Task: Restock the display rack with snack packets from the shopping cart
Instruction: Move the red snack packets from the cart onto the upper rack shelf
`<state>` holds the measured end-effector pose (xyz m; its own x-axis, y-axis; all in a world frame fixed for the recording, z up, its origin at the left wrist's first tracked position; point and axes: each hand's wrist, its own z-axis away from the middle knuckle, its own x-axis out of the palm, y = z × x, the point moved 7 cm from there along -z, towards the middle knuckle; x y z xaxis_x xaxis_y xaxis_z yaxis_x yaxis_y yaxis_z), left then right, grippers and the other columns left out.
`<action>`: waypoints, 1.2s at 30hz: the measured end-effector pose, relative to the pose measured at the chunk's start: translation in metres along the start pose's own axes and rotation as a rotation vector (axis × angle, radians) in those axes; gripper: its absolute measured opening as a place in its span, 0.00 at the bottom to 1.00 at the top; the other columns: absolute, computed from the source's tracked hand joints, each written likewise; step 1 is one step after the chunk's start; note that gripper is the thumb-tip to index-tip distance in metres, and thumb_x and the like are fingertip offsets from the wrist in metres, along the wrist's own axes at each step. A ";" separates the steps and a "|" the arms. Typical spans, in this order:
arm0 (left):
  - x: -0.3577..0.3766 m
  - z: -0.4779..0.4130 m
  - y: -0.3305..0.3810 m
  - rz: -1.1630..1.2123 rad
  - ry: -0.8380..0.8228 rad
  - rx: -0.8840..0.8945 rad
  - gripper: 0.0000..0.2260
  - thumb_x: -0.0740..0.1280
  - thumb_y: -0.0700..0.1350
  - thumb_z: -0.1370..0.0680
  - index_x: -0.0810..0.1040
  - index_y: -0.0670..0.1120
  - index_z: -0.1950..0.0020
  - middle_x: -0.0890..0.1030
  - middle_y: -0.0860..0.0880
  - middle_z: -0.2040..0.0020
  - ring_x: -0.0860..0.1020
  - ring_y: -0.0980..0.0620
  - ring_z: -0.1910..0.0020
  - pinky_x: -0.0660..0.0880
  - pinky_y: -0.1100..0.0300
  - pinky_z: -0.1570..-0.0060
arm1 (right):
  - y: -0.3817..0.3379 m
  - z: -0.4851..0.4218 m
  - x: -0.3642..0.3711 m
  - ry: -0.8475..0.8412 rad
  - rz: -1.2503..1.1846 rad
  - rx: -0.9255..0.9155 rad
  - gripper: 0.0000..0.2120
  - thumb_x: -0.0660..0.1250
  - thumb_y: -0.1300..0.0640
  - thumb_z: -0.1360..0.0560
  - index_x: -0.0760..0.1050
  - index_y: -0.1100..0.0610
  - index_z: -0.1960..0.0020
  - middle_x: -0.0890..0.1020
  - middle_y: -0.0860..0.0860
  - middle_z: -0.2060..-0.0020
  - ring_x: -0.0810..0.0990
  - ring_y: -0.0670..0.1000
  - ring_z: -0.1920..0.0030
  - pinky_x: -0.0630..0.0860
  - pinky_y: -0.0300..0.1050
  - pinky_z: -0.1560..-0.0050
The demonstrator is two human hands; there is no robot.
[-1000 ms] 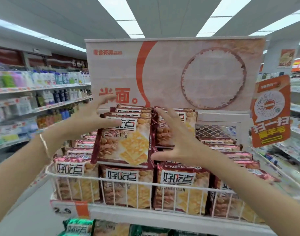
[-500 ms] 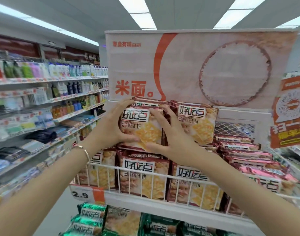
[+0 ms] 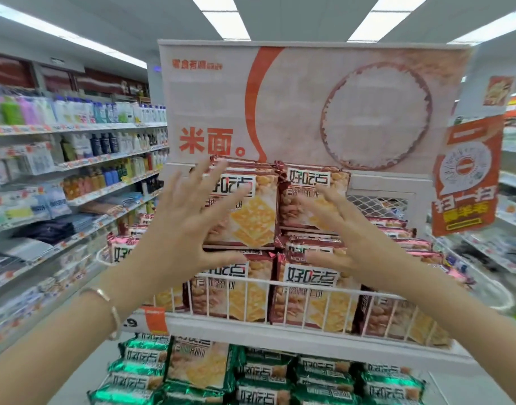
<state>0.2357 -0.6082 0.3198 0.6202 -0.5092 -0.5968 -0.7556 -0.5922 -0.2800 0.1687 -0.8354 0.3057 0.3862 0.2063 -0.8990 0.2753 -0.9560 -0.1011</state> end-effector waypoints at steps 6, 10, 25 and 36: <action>0.066 -0.001 -0.005 -0.222 -0.188 0.185 0.43 0.50 0.77 0.27 0.48 0.56 0.18 0.46 0.40 0.18 0.46 0.36 0.19 0.47 0.32 0.25 | 0.000 0.006 0.049 -0.318 0.311 -0.060 0.28 0.36 0.31 0.24 0.29 0.30 0.28 0.51 0.47 0.19 0.53 0.50 0.21 0.55 0.49 0.22; 0.065 -0.003 -0.010 -0.208 -0.144 0.226 0.44 0.51 0.78 0.28 0.48 0.57 0.18 0.47 0.40 0.18 0.46 0.37 0.19 0.48 0.31 0.25 | 0.007 0.000 0.041 -0.376 0.233 -0.034 0.31 0.43 0.31 0.23 0.39 0.34 0.23 0.54 0.43 0.20 0.55 0.47 0.21 0.54 0.45 0.24; 0.047 0.015 -0.029 -0.181 -0.083 0.089 0.46 0.52 0.78 0.28 0.46 0.55 0.17 0.48 0.42 0.18 0.47 0.40 0.19 0.46 0.32 0.25 | -0.049 -0.023 0.046 0.115 0.487 -0.376 0.29 0.48 0.35 0.18 0.48 0.41 0.20 0.47 0.53 0.19 0.44 0.55 0.19 0.45 0.62 0.22; 0.056 0.018 -0.027 -0.223 -0.180 0.086 0.42 0.48 0.76 0.25 0.47 0.54 0.17 0.46 0.45 0.17 0.47 0.42 0.19 0.55 0.32 0.26 | -0.050 -0.023 0.064 -0.059 0.321 -0.249 0.29 0.34 0.35 0.19 0.52 0.38 0.21 0.38 0.45 0.21 0.30 0.49 0.22 0.44 0.59 0.21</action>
<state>0.2872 -0.6101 0.2803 0.7312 -0.2496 -0.6349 -0.6251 -0.6177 -0.4771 0.2005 -0.7699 0.2630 0.4380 -0.1136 -0.8917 0.3565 -0.8887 0.2883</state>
